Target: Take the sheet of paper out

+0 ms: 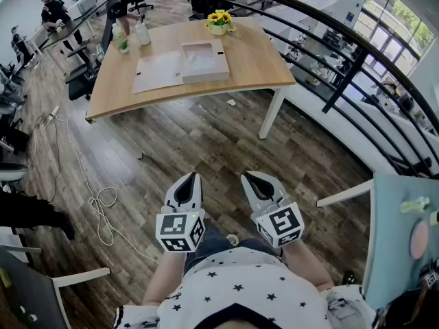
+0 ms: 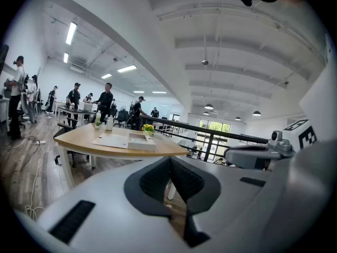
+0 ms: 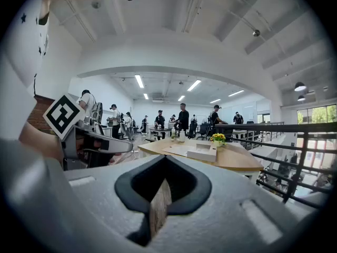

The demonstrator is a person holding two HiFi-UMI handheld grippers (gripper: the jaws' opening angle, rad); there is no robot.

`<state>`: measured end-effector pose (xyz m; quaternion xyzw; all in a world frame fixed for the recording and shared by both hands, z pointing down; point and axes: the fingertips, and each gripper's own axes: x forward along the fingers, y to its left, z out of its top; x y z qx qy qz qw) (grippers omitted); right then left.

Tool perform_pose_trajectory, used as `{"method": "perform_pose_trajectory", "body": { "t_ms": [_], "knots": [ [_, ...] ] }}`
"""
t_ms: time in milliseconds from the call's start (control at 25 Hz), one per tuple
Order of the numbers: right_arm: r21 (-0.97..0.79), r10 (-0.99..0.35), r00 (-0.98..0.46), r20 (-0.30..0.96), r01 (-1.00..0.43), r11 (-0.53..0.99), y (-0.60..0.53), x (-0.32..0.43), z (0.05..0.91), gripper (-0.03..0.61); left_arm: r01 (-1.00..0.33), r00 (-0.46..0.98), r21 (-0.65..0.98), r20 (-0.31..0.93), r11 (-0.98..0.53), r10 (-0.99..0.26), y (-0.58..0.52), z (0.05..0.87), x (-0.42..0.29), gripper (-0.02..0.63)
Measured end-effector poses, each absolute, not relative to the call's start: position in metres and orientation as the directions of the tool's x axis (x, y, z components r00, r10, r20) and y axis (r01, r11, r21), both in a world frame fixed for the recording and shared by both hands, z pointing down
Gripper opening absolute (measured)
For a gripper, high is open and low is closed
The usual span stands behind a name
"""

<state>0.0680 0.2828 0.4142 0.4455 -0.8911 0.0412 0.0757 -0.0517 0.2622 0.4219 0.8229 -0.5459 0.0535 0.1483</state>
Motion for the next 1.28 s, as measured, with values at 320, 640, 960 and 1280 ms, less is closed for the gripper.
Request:
{"method": "perform_pose_trajectory", "body": {
  "t_ms": [320, 640, 960, 1280],
  "knots": [
    [-0.003, -0.773, -0.615, 0.157, -0.783, 0.623, 0.325, 0.063, 0.41, 0.006, -0.918, 0.386, 0.186, 0.231, -0.349, -0.893, 0.302, 0.417, -0.048, 0.003],
    [0.01, -0.768, -0.621, 0.158, -0.777, 0.63, 0.34, 0.067, 0.41, 0.005, -0.91, 0.404, 0.2, 0.233, -0.363, -0.885, 0.317, 0.424, -0.042, 0.003],
    [-0.035, -0.768, -0.62, 0.158, -0.781, 0.624, 0.342, 0.074, 0.41, 0.006, -0.916, 0.39, 0.2, 0.23, -0.348, -0.892, 0.321, 0.419, -0.039, 0.005],
    [-0.057, -0.743, -0.642, 0.189, -0.763, 0.644, 0.345, 0.074, 0.42, 0.025, -0.915, 0.393, 0.199, 0.235, -0.351, -0.889, 0.324, 0.419, -0.035, 0.034]
  ]
}}
